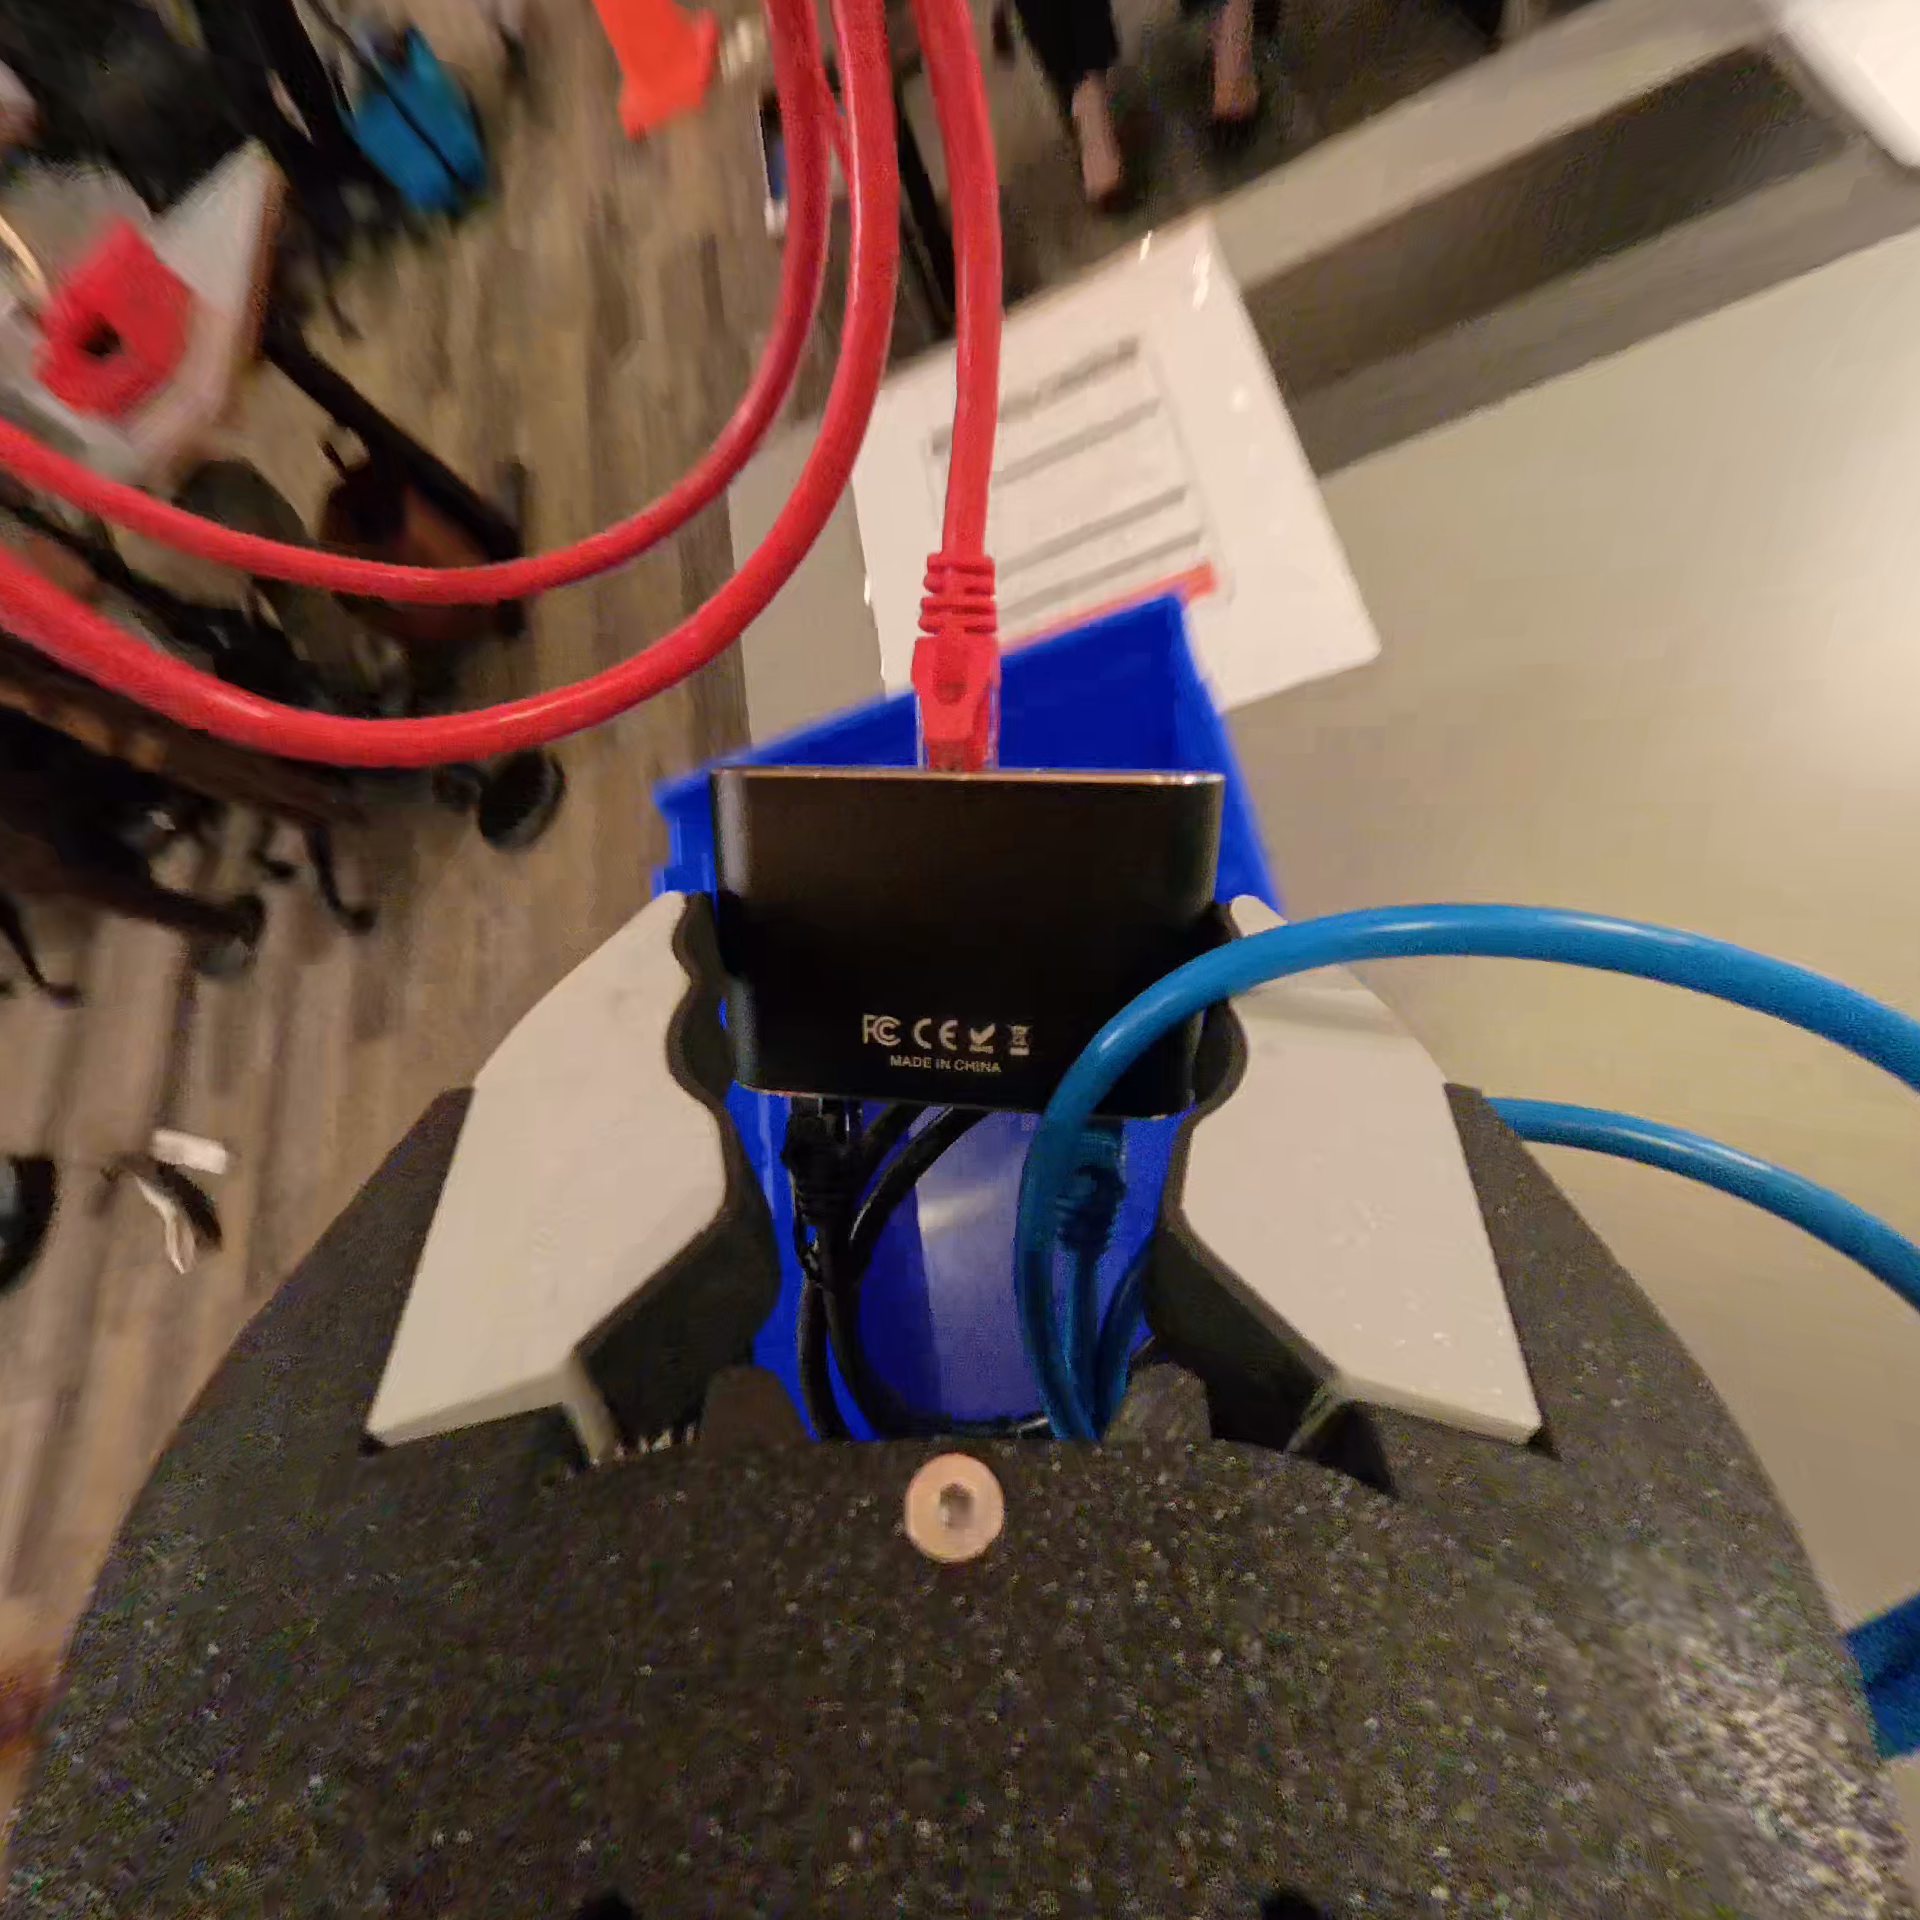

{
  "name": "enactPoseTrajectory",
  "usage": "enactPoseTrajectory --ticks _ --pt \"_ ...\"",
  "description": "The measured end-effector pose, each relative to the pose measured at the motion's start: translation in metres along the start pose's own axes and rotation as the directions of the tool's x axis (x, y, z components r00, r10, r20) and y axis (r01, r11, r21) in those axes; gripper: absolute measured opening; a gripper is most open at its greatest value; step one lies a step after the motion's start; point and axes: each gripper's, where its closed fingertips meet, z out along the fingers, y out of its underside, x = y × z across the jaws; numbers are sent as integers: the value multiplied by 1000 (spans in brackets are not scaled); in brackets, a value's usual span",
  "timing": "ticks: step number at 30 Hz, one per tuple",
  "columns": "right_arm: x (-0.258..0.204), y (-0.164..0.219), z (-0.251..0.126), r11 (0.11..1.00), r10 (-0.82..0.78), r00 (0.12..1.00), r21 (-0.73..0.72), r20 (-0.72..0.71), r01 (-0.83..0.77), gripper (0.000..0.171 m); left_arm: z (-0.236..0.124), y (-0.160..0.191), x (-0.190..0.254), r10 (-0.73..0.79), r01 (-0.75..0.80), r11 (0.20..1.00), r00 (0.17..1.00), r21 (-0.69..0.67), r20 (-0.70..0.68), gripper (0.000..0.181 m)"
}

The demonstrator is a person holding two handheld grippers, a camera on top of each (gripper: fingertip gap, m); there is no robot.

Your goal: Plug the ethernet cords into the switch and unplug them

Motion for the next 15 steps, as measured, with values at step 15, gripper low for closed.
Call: enactPoseTrajectory --ticks 15 --pt "-25 -32 -8 985 -156 988 72 11 155 24 -52 -164 254 417 -299 860 878 413 -234 89"
